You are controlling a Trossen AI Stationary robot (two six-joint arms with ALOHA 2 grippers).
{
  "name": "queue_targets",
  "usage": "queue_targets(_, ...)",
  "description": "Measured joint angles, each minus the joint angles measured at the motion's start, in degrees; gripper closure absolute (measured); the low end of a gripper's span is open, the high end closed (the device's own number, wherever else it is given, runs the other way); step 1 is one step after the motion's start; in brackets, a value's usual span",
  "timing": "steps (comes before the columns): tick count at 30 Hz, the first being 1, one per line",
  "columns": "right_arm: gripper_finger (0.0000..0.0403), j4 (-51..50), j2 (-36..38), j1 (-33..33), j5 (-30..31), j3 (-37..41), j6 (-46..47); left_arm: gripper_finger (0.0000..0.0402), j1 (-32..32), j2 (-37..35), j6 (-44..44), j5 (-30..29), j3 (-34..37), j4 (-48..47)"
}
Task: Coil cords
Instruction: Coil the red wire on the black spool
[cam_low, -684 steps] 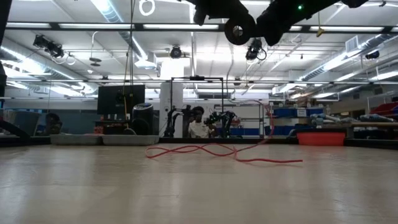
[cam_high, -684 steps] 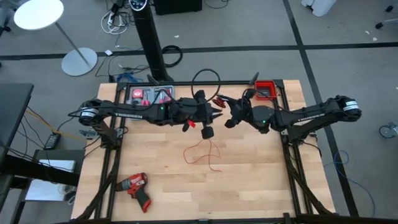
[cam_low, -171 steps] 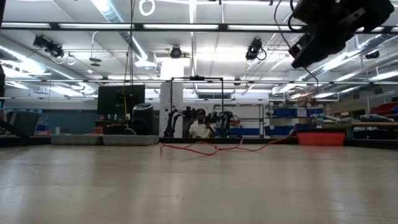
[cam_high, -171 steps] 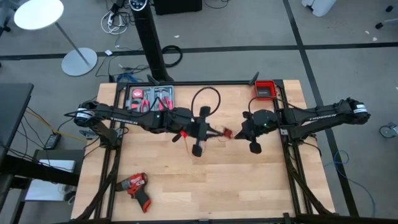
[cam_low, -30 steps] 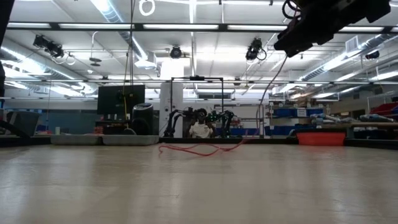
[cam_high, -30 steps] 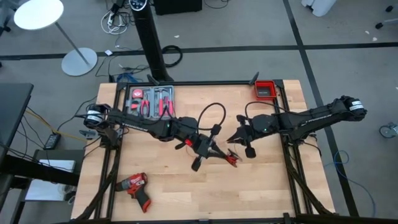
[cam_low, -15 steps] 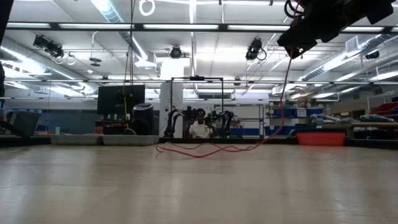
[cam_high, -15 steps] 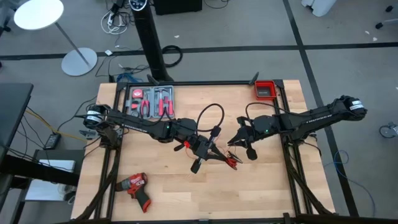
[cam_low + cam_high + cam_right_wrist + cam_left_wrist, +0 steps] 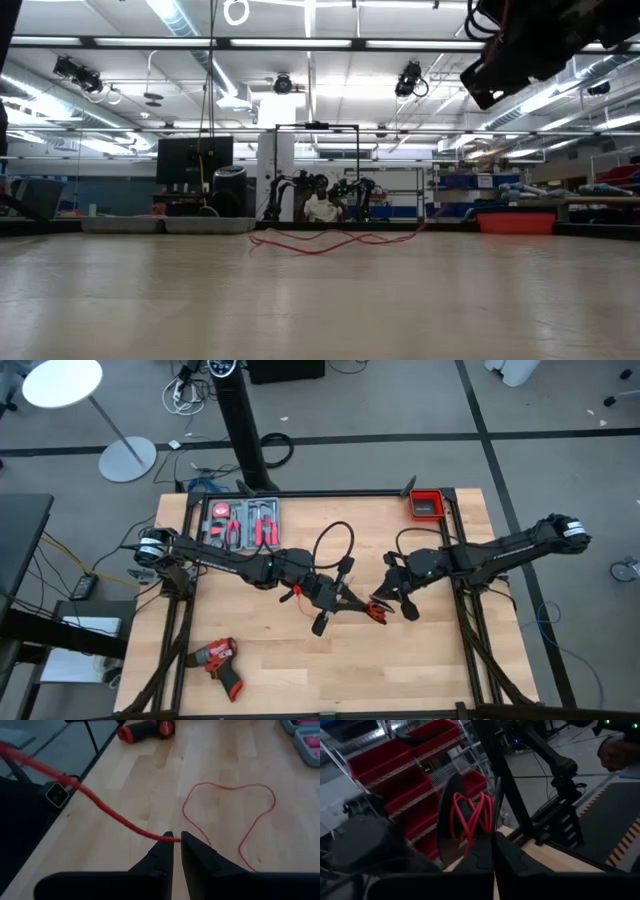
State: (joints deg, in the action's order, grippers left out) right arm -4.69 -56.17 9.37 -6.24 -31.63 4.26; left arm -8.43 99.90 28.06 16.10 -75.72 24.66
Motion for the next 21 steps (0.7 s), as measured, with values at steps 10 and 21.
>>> queue_targets(10,0.0368,4.47,1.37,-2.34,-1.01,4.38,0.07,0.0401,0.17,0.00,1.32,0.01,0.00,0.22)
queue_targets(21,0.0373,-1.96,1.41,-0.25,-4.16,4.43,4.91,0.0401,0.24,0.00,1.48,0.00,0.00,-0.41)
